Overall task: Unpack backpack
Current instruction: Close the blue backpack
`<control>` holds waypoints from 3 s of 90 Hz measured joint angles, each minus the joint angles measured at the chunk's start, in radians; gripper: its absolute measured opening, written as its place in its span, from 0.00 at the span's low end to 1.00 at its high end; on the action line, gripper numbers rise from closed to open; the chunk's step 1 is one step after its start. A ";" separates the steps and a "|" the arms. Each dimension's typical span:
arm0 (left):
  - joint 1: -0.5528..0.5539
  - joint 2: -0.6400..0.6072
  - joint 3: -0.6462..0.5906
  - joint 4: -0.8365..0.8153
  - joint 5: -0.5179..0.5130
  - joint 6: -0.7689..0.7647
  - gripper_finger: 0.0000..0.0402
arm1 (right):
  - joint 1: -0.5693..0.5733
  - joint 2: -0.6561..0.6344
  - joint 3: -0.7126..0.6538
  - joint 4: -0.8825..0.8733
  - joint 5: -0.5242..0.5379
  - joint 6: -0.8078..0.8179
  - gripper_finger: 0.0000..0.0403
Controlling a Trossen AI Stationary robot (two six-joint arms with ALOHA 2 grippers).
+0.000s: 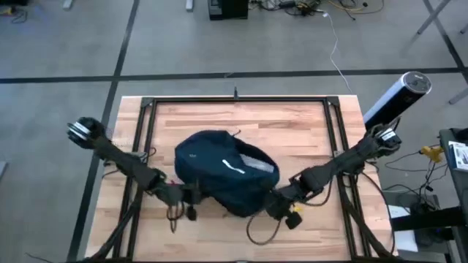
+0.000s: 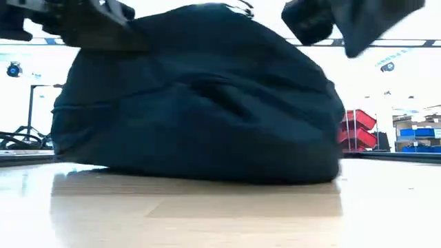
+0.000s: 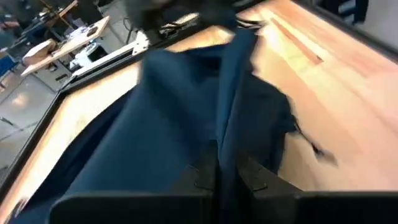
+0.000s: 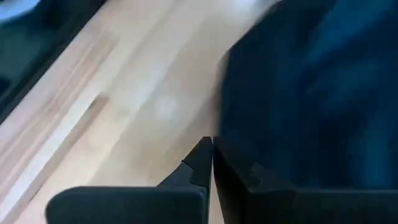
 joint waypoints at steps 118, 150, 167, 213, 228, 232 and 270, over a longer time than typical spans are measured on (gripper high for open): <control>0.011 -0.239 -0.181 0.143 0.035 0.012 0.00 | -0.070 0.169 -0.012 0.729 0.273 -0.259 0.52; 0.011 -0.235 -0.186 0.138 0.035 0.012 0.00 | -0.055 0.162 -0.012 0.768 0.243 -0.184 0.47; 0.011 -0.235 -0.186 0.131 0.034 0.004 0.00 | -0.054 0.162 -0.012 0.800 0.297 -0.184 0.41; 0.010 -0.236 -0.189 0.095 0.035 -0.008 0.00 | -0.042 0.158 -0.012 0.800 0.306 -0.192 0.02; -0.007 -0.256 -0.188 0.090 0.034 0.017 0.01 | -0.041 0.158 -0.012 0.786 0.306 -0.184 0.00; -0.018 -0.271 -0.171 0.065 0.034 0.035 0.02 | -0.041 0.157 -0.012 0.778 0.306 -0.184 0.00; -0.073 -0.225 0.150 -0.376 0.007 0.022 0.42 | -0.066 0.159 -0.012 0.766 0.314 -0.181 0.00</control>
